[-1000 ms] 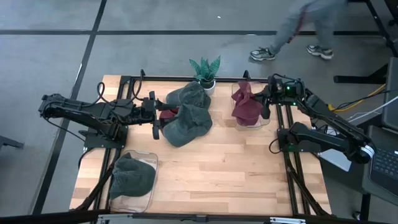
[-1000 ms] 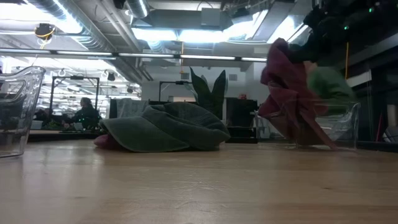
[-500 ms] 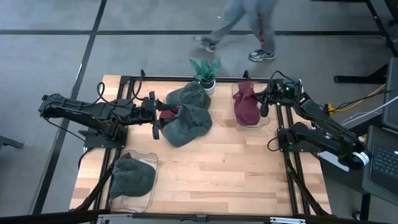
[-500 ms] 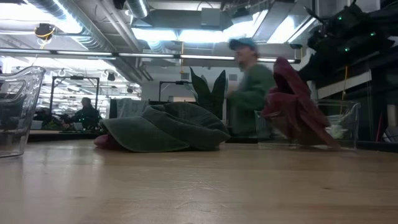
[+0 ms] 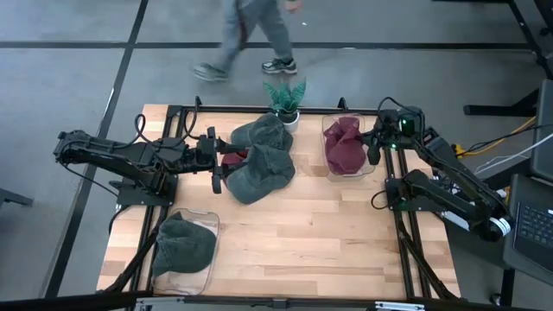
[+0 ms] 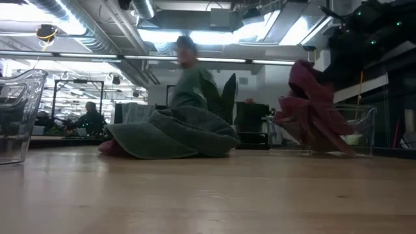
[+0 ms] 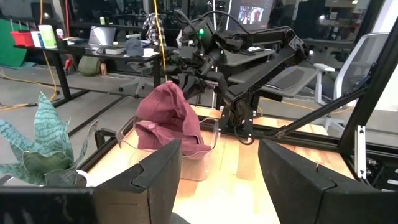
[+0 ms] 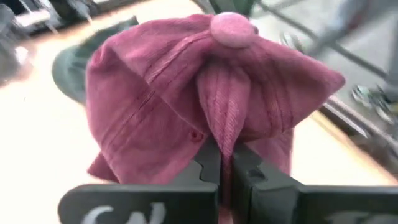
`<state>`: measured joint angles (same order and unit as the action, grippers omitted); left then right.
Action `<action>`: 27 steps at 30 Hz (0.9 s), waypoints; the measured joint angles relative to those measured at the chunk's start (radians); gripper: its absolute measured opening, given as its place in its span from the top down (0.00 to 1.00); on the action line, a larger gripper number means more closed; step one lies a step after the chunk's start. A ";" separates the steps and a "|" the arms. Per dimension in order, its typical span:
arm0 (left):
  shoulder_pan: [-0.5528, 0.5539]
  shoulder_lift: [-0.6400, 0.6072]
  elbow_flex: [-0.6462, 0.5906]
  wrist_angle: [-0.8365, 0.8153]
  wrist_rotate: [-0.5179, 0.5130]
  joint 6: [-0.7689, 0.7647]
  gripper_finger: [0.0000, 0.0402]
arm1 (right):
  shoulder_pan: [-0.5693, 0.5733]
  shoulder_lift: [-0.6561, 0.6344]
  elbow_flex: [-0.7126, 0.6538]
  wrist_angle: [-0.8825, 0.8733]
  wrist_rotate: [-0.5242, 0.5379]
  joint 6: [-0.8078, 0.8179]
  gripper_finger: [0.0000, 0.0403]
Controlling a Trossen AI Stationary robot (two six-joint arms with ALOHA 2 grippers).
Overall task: Pick & Place hat
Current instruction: Put the left red cap into the top transparent bin
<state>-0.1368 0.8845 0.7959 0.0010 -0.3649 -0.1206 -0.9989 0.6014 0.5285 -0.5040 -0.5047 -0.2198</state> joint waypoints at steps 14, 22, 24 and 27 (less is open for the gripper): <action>0.000 0.000 0.000 0.000 0.000 -0.013 0.48 | 0.001 0.014 0.069 -0.155 0.056 -0.175 0.98; 0.000 0.000 0.000 0.000 0.000 -0.015 0.48 | 0.002 0.118 0.054 -0.138 0.055 -0.178 0.98; 0.000 0.000 0.000 0.000 0.000 -0.011 0.48 | 0.002 0.149 0.054 -0.136 0.035 -0.178 0.98; 0.000 0.000 0.000 0.000 0.000 -0.007 0.48 | 0.002 0.193 0.054 -0.127 -0.014 -0.160 0.95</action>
<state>-0.1368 0.8845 0.7959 0.0010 -0.3649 -0.1280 -0.9974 0.7949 0.5826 -0.6308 -0.5182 -0.3794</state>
